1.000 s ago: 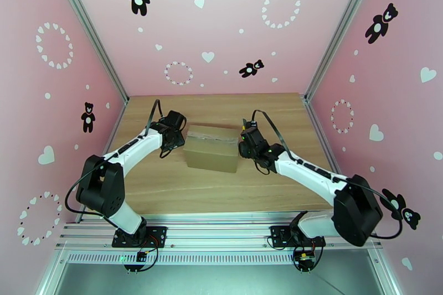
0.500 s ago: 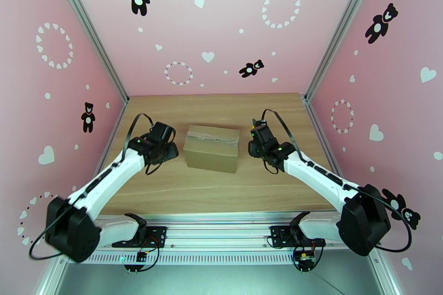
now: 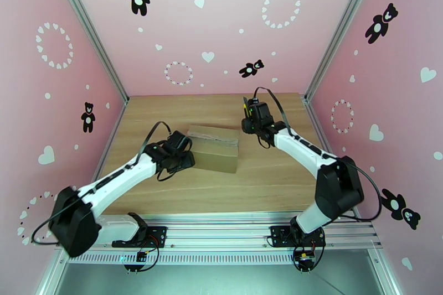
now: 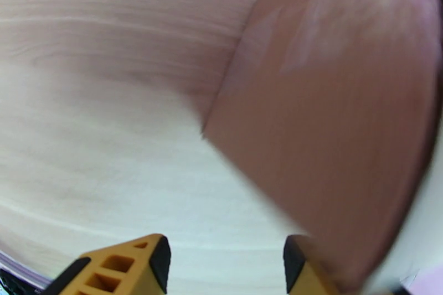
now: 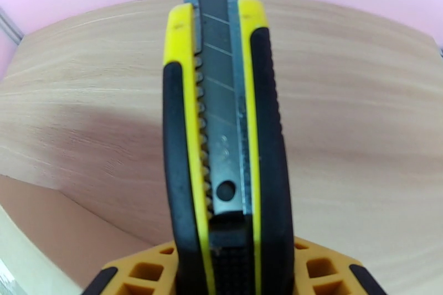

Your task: Unpack the express box

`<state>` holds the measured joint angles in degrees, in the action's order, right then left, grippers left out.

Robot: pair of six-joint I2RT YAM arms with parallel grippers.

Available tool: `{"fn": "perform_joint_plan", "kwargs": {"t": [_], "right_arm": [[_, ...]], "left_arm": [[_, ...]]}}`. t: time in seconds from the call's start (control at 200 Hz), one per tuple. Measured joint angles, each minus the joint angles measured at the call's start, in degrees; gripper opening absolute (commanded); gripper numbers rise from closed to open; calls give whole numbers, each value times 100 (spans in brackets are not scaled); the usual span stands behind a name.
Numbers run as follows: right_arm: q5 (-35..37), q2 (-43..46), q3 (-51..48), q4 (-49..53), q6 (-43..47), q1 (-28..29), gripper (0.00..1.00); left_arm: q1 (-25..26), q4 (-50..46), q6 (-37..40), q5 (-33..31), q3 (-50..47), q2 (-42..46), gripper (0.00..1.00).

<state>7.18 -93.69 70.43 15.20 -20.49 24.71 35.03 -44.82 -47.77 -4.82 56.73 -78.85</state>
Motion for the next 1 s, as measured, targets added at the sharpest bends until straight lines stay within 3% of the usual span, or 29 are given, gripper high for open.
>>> {"fn": "perform_joint_plan", "kwargs": {"t": [0.355, 0.751, 1.001], "right_arm": [[-337, 24, -186, -293, -7, 179, 0], [-199, 955, -859, 175, -396, 750, 0], [79, 2269, -1130, 905, -463, 994, 0]], "left_arm": [[-671, 284, 177, -254, 616, -839, 60], [-1051, 269, 588, -662, 1150, -1202, 60], [-1051, 127, 660, -699, 1045, -898, 60]]}}
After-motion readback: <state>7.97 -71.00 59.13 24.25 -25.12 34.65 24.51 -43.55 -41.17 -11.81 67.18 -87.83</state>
